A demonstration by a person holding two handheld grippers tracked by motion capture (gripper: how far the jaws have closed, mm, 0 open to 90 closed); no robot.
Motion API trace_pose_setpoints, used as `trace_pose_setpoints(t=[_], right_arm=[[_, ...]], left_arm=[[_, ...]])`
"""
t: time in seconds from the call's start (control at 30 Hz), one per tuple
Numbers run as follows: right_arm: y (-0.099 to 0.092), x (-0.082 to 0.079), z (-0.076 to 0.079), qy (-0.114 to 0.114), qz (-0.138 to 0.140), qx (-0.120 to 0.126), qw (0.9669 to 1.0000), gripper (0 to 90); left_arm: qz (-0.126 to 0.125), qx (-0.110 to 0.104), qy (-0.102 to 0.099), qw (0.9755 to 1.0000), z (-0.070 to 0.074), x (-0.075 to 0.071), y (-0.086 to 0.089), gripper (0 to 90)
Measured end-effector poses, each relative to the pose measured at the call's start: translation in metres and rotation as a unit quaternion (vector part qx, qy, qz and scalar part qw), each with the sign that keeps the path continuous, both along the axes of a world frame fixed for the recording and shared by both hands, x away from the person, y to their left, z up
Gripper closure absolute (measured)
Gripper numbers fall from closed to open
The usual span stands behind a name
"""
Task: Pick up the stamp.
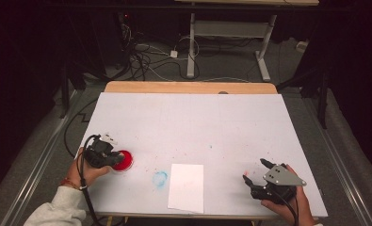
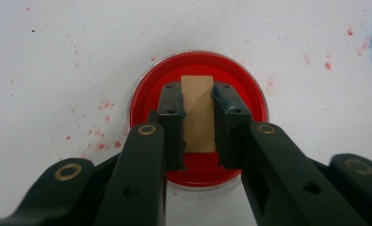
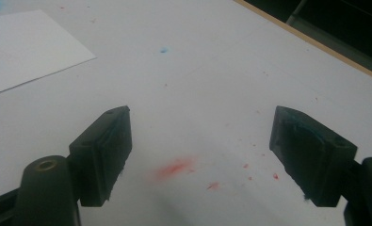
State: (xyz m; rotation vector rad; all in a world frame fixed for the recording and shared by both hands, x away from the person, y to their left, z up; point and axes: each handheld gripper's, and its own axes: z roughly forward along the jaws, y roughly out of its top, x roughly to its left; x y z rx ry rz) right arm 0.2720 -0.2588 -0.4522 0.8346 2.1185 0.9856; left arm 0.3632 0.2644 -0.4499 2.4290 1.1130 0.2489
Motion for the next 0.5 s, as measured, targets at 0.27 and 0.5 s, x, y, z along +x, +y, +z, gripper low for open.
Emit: trace_pose_setpoints(t=[0.27, 0.5], right_arm=[[-0.001, 0.0, 0.0, -0.001, 0.0, 0.001, 1.0, 21.9], [-0.001, 0.0, 0.001, -0.003, 0.0, 0.001, 1.0, 21.9]], left_arm=[[-0.001, 0.0, 0.001, 1.0, 0.003, 0.0, 0.001, 73.8], [0.001, -0.012, -0.023, 0.9997, 0.019, -0.006, 0.004, 73.8]])
